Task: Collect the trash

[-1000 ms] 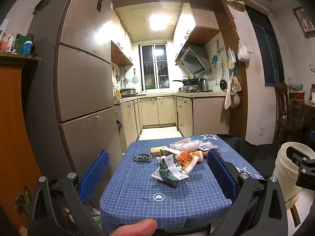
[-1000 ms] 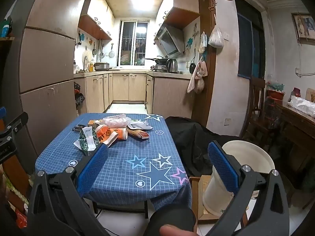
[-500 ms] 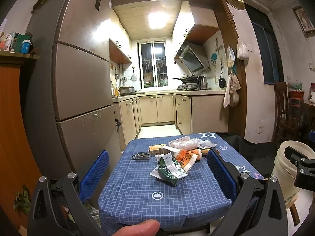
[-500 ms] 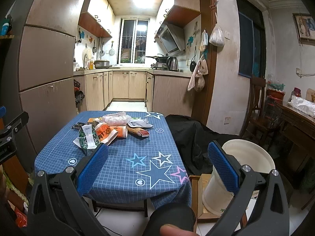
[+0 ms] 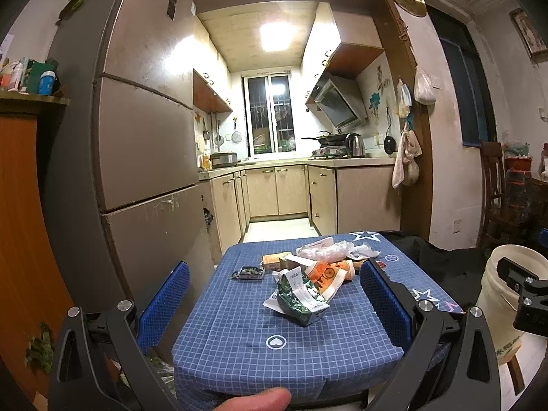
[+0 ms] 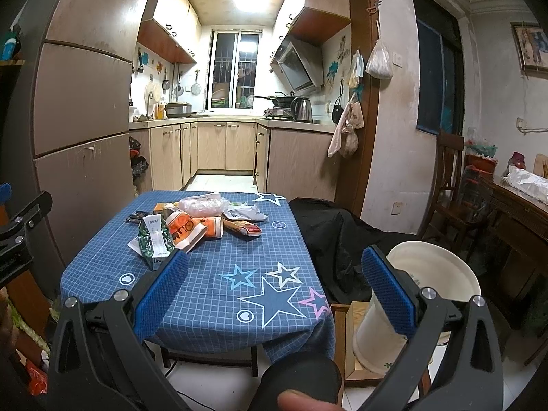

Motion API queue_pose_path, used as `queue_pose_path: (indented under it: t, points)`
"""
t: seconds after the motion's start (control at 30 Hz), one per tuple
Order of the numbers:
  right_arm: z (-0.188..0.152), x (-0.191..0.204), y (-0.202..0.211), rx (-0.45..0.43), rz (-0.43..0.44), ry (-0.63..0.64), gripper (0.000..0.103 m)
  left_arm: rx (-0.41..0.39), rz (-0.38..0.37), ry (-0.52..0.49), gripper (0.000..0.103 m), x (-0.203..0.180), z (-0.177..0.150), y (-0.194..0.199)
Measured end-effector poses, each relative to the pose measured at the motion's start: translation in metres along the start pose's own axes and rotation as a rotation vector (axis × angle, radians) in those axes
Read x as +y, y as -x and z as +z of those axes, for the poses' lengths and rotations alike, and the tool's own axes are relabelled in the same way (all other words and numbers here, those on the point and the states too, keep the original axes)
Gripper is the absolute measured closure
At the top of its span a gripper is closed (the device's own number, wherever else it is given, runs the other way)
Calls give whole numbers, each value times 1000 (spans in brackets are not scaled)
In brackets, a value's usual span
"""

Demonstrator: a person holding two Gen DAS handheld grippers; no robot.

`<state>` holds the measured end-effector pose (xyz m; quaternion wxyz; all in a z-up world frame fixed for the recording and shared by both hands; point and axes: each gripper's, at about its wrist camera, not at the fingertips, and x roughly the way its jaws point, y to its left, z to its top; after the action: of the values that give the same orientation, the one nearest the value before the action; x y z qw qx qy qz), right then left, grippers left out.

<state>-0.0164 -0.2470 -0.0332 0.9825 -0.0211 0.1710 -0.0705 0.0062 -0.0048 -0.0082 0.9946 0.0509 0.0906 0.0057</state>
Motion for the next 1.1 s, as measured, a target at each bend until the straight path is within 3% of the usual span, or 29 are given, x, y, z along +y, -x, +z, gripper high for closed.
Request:
queue_pose_path:
  t: [0.2, 0.27, 0.33, 0.4, 0.53, 0.77, 1.1]
  points:
    - [-1, 0, -2, -4, 7, -14, 5, 11, 81, 60, 3, 9, -5, -10]
    - [-3, -5, -3, -9, 35, -56, 5, 52, 88, 101, 3, 16, -13, -17]
    - [-7, -12, -5, -4, 68, -118, 5, 74, 77, 126, 3, 21, -19, -21]
    - [-14, -20, -12, 34, 154, -211, 5, 97, 58, 124, 3, 25, -26, -24]
    - [-30, -26, -23, 102, 269, -314, 5, 132, -17, 144, 3, 29, -40, -22]
    - [-28, -9, -6, 65, 351, -258, 5, 237, -116, 214, 3, 36, -59, -28]
    - [-32, -11, -5, 75, 449, -253, 5, 184, -176, 141, 3, 16, -56, -14]
